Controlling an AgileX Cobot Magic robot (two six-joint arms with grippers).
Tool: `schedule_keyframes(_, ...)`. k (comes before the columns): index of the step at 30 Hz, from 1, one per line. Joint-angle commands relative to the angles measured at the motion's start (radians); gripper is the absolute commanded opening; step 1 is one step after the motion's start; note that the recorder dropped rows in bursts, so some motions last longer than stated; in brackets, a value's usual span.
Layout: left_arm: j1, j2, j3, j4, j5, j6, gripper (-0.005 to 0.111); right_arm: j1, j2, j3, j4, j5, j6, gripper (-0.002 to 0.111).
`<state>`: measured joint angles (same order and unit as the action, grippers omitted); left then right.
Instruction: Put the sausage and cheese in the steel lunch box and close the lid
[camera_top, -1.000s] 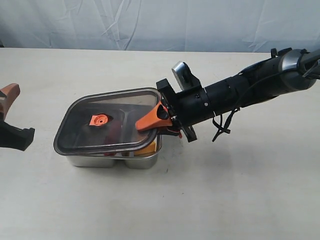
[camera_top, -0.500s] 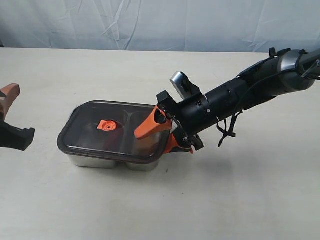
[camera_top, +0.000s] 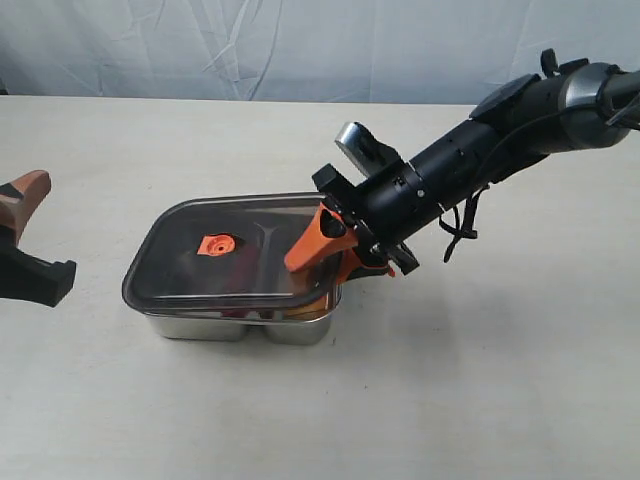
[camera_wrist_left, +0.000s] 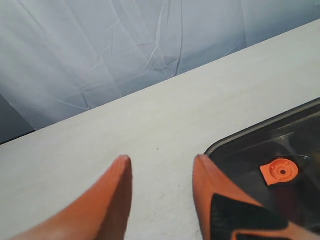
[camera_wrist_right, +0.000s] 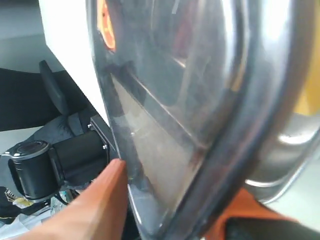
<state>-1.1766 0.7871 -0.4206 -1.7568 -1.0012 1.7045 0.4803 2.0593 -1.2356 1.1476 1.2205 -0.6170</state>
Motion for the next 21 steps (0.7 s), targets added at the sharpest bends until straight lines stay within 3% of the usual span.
schedule_keyframes(1,-0.001,-0.006,0.002,0.012,0.007,0.0,0.039,-0.004,-0.039,-0.016,-0.018,0.001,0.032,0.041)
schedule_keyframes(9,-0.001,-0.006,0.002,0.012,0.007,0.0,0.039,-0.004,-0.043,-0.016,-0.17,0.001,0.149,0.065)
schedule_keyframes(21,-0.001,-0.006,0.002,0.012,0.012,0.0,0.039,-0.004,-0.043,-0.016,-0.249,0.001,0.24,0.066)
